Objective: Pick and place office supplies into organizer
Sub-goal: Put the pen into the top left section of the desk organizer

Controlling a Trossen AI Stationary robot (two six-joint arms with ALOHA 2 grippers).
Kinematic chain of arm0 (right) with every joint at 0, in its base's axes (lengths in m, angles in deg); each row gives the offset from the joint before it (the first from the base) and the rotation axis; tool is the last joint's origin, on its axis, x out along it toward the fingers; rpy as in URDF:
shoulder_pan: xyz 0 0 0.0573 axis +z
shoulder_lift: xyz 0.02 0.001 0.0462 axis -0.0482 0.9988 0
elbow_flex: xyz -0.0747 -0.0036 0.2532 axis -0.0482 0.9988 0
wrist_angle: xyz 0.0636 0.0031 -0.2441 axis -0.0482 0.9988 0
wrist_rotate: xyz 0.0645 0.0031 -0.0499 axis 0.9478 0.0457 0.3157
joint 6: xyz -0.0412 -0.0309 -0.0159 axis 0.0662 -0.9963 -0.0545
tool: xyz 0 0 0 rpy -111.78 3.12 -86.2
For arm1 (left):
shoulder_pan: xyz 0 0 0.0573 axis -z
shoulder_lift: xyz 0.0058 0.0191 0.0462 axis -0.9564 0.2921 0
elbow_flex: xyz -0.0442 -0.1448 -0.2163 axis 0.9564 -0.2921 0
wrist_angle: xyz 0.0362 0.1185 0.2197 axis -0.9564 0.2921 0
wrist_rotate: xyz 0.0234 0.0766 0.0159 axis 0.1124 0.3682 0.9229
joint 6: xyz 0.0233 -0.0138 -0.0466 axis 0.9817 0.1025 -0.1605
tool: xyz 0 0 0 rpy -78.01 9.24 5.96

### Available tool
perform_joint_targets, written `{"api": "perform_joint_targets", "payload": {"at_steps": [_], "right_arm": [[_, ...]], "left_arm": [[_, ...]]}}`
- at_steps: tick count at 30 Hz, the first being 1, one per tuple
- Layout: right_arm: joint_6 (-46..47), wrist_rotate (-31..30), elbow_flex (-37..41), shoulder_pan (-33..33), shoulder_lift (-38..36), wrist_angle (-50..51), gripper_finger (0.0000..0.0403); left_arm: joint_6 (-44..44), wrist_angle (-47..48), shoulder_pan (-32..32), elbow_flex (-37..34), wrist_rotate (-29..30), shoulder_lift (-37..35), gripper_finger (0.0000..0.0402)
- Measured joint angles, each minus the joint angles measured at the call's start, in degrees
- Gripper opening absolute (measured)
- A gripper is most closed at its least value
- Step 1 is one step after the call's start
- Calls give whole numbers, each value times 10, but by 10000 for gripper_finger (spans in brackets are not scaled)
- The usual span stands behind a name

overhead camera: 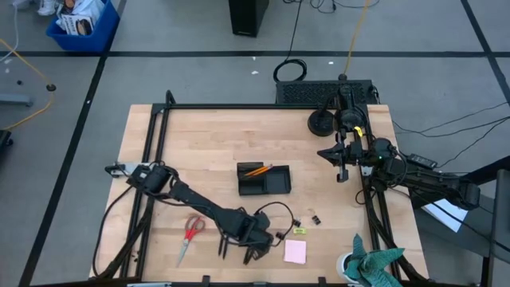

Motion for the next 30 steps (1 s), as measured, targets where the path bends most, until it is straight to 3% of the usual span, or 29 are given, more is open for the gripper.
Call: {"api": "perform_joint_targets", "payload": {"at_steps": [11, 25, 30], "right_arm": [[-2, -2, 0, 0, 6, -2, 0], [-2, -2, 0, 0, 8, -2, 0], [-4, -2, 0, 0, 8, -2, 0]], "left_arm": [[7, 45, 1, 3, -16, 23, 170], [155, 129, 20, 1, -26, 26, 170], [135, 122, 16, 0, -34, 26, 138]]}}
